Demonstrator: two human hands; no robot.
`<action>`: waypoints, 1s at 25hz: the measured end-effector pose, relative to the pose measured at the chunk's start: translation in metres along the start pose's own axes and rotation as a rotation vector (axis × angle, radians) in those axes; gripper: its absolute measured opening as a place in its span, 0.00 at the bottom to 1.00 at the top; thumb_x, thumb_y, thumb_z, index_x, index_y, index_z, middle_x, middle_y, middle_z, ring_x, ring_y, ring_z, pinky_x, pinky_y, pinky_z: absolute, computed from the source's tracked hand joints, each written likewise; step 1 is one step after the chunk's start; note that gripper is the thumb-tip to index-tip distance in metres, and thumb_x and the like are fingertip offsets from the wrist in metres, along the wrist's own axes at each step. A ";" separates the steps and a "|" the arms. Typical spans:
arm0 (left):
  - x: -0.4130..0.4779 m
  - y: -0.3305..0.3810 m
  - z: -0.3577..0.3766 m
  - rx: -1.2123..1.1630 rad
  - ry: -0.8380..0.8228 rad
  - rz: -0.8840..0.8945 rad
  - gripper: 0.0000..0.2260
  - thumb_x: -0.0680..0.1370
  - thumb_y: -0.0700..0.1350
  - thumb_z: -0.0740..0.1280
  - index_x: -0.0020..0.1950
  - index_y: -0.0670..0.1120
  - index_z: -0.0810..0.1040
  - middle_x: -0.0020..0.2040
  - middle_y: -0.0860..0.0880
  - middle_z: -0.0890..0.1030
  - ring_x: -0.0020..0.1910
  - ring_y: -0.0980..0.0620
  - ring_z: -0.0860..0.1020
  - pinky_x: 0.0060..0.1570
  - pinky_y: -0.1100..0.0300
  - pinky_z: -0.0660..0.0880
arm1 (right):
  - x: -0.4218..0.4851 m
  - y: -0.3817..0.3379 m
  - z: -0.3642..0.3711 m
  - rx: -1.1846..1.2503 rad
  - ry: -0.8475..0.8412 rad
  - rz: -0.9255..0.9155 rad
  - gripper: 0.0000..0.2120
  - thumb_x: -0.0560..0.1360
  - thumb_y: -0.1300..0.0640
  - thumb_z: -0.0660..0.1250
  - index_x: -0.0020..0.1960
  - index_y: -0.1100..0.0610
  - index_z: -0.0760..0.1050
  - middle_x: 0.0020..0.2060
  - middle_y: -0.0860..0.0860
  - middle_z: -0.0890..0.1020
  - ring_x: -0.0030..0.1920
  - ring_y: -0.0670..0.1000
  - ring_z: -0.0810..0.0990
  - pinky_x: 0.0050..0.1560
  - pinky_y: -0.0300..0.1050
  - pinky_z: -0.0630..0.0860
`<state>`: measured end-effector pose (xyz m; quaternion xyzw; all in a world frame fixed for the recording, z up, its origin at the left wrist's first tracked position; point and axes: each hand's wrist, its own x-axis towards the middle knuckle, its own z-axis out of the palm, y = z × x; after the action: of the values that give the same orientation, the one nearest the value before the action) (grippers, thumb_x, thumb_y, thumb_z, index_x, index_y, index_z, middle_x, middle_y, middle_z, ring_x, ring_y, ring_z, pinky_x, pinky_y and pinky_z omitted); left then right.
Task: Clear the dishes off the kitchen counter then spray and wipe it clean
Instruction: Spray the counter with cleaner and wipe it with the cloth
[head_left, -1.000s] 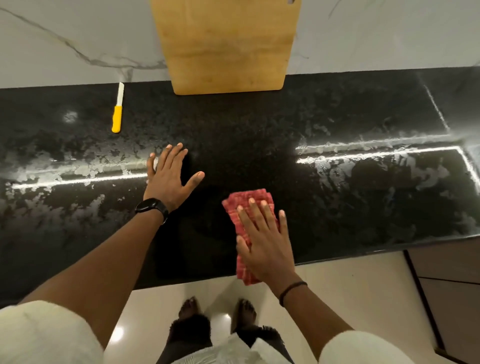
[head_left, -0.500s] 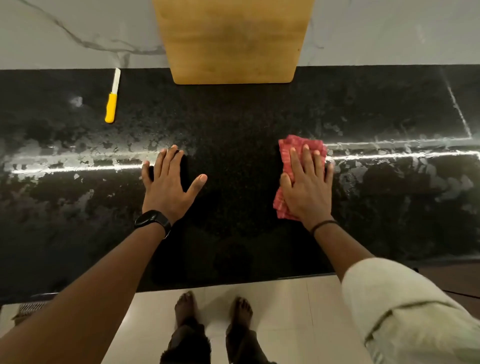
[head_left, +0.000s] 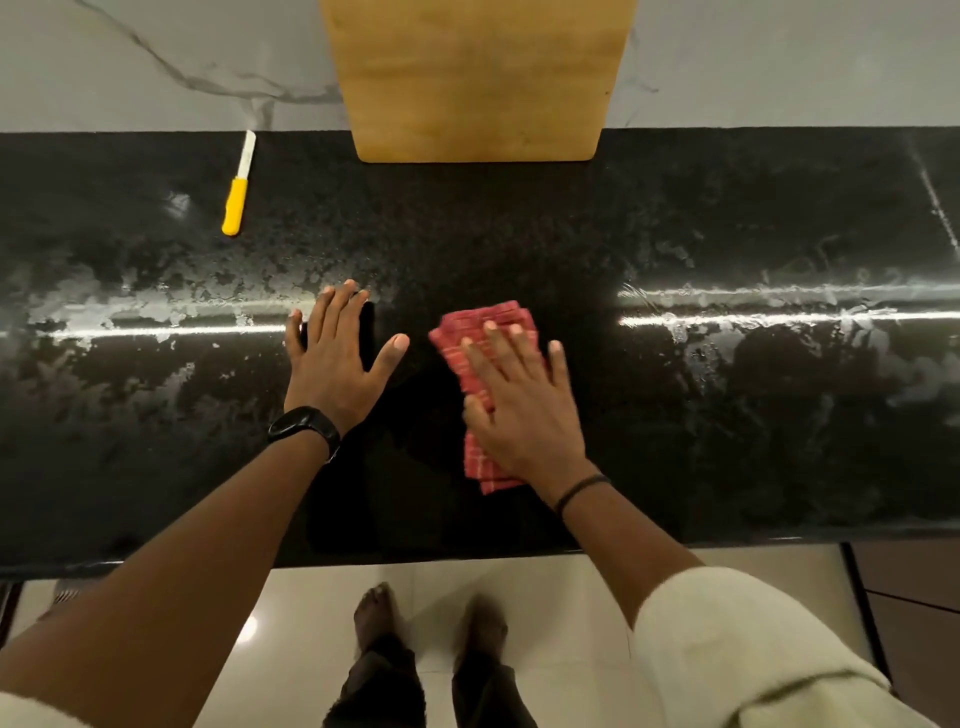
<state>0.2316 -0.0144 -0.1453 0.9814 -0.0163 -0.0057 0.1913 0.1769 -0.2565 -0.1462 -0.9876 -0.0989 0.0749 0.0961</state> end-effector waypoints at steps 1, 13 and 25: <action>0.000 0.002 0.000 0.002 0.000 0.003 0.38 0.79 0.73 0.45 0.81 0.49 0.58 0.83 0.52 0.54 0.82 0.54 0.46 0.79 0.40 0.40 | -0.002 0.023 -0.005 0.003 0.021 0.069 0.33 0.80 0.39 0.51 0.83 0.42 0.50 0.84 0.48 0.50 0.83 0.53 0.45 0.80 0.66 0.42; 0.005 0.003 0.002 0.031 -0.034 0.008 0.41 0.78 0.75 0.45 0.82 0.49 0.56 0.83 0.53 0.51 0.82 0.55 0.42 0.79 0.43 0.37 | 0.191 0.073 -0.045 0.041 0.104 0.376 0.34 0.78 0.40 0.49 0.83 0.47 0.53 0.83 0.54 0.54 0.83 0.60 0.49 0.79 0.68 0.43; 0.003 -0.005 -0.001 -0.077 0.054 -0.030 0.46 0.75 0.77 0.46 0.83 0.47 0.48 0.84 0.49 0.46 0.82 0.54 0.42 0.79 0.40 0.43 | 0.171 -0.097 0.001 -0.110 -0.052 -0.308 0.30 0.83 0.40 0.46 0.83 0.47 0.53 0.83 0.51 0.54 0.83 0.56 0.48 0.79 0.67 0.46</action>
<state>0.2350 -0.0094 -0.1464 0.9732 0.0039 0.0172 0.2293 0.3246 -0.1267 -0.1493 -0.9623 -0.2554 0.0792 0.0496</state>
